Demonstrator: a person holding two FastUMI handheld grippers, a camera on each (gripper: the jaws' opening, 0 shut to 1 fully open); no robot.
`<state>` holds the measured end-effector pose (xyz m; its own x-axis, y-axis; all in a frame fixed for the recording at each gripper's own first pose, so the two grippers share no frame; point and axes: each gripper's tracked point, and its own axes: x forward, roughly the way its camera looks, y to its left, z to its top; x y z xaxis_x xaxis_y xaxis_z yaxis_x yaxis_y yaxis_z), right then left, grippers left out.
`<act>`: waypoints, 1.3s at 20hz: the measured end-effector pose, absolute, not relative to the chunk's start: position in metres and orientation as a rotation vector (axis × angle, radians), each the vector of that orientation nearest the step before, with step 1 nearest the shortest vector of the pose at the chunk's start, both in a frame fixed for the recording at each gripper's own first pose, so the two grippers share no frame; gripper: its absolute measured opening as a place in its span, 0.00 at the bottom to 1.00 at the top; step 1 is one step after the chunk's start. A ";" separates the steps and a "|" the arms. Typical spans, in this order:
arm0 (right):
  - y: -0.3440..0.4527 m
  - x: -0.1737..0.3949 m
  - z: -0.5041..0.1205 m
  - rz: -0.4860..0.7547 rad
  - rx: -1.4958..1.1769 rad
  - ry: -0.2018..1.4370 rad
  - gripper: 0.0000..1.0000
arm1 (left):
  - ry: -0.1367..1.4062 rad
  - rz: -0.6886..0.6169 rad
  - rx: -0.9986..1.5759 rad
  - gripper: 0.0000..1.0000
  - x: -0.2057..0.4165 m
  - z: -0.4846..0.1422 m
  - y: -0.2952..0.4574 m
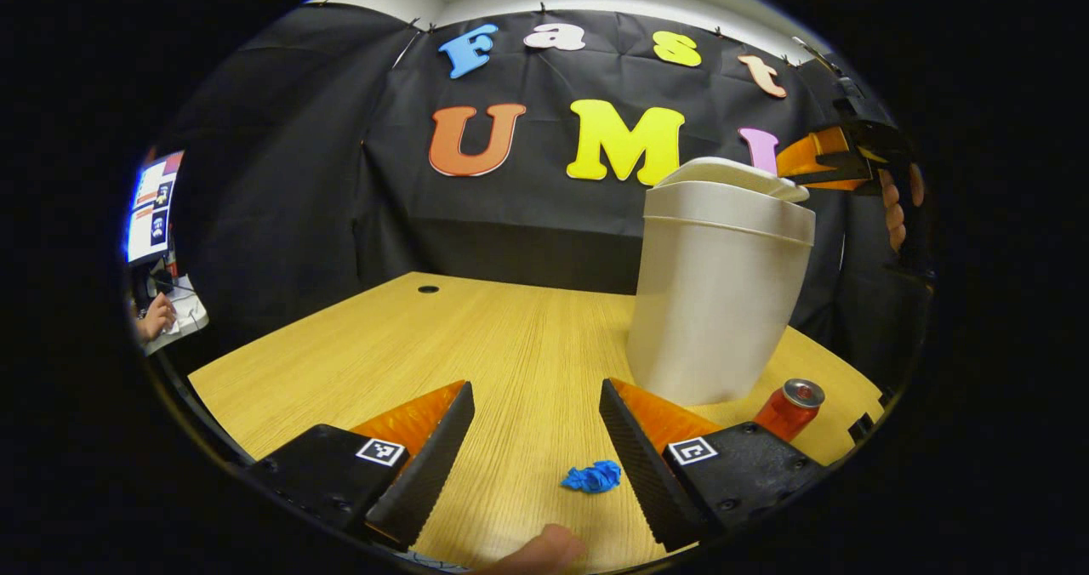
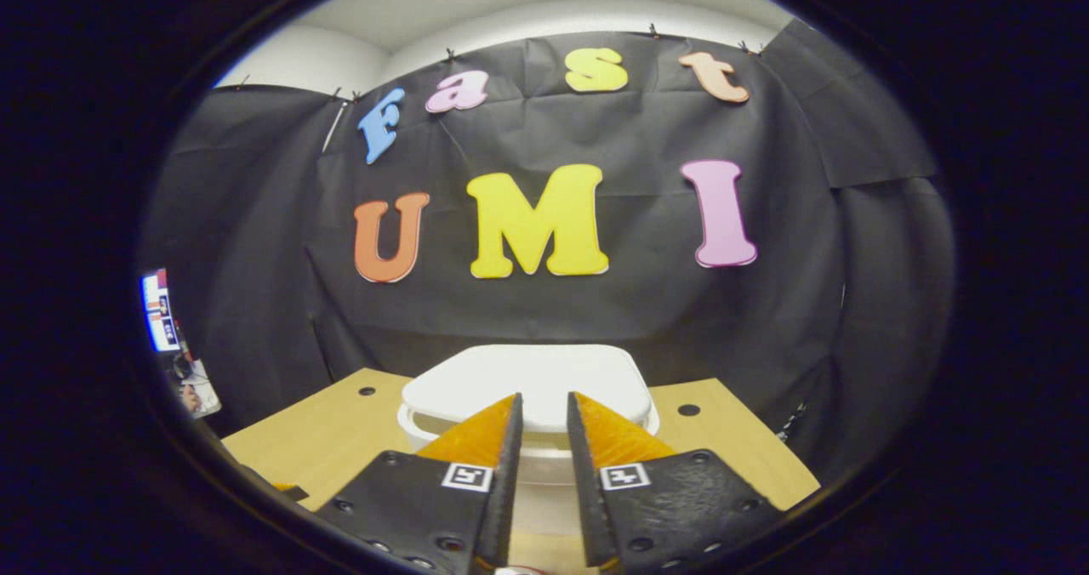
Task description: Press the lid of the desktop garbage bin to open it, pick up the crumpled paper on the desktop and throw it into the bin, then pick up the pop can on the desktop and drop it into the bin, and finally close the garbage bin lid.
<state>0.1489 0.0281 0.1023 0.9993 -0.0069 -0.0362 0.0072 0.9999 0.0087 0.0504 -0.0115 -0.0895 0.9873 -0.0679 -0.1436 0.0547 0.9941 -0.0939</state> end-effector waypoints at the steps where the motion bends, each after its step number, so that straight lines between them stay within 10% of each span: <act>1: 0.026 0.140 0.102 -0.007 -0.004 0.002 0.49 | 0.149 -0.078 -0.097 0.96 0.051 -0.092 -0.019; 5: 0.024 0.105 0.085 -0.007 -0.027 -0.072 0.97 | 0.179 -0.098 -0.046 0.97 0.051 -0.115 -0.029; 26: 0.033 -0.010 -0.122 0.093 -0.123 0.087 0.95 | 0.457 -0.120 0.022 0.89 0.051 -0.205 -0.056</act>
<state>-0.0098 0.0328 -0.1216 0.9919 0.0873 -0.0927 -0.0981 0.9881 -0.1184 0.0506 -0.0560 -0.2045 0.8903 -0.1105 -0.4419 0.1205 0.9927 -0.0053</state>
